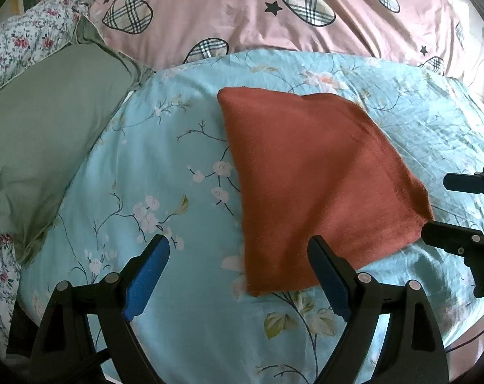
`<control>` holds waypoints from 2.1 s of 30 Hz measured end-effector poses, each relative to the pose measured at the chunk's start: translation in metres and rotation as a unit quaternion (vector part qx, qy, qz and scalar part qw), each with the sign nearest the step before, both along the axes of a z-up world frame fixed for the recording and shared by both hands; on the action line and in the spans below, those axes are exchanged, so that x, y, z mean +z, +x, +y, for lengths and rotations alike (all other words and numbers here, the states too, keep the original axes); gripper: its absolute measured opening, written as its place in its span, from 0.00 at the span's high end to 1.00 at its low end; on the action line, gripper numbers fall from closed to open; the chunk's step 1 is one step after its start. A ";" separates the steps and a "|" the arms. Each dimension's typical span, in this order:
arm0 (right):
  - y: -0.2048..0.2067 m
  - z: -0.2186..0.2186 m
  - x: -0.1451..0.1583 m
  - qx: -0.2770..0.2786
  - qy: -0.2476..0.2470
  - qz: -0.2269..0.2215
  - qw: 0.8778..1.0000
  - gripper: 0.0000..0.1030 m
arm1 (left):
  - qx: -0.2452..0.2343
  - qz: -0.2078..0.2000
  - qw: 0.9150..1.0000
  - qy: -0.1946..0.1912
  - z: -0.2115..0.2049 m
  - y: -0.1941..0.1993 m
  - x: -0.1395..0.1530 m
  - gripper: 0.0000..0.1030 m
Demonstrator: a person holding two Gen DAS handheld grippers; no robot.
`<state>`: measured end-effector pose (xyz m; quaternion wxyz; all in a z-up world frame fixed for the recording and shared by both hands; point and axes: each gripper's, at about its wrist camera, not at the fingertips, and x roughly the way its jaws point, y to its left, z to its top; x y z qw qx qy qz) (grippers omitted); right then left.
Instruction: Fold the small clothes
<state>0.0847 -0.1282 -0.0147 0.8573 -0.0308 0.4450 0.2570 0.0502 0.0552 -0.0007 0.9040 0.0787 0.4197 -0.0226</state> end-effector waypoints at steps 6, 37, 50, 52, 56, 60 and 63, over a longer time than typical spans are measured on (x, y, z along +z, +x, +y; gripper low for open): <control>-0.002 0.001 0.002 -0.002 0.000 -0.002 1.000 0.03 | -0.002 -0.003 1.000 0.000 0.001 -0.001 0.002 0.14; -0.002 0.001 0.004 -0.001 -0.001 -0.004 1.000 0.03 | -0.007 -0.008 1.000 -0.002 0.003 0.000 0.008 0.14; 0.001 0.000 0.004 -0.001 0.000 -0.006 1.000 0.03 | -0.009 -0.010 1.000 -0.003 0.003 0.003 0.008 0.13; 0.001 0.000 0.003 0.000 0.000 -0.006 1.000 0.03 | -0.008 -0.010 1.000 -0.002 0.004 0.004 0.008 0.13; 0.007 -0.002 0.004 -0.004 0.000 -0.007 1.000 0.03 | -0.007 -0.007 1.000 -0.003 0.003 0.009 0.007 0.13; 0.021 -0.005 0.004 -0.016 0.006 -0.010 1.000 0.03 | -0.005 -0.005 1.000 -0.003 0.003 0.015 0.007 0.13; 0.030 -0.008 0.002 -0.031 0.006 -0.008 0.999 0.03 | -0.003 -0.005 1.000 -0.003 0.001 0.020 0.005 0.13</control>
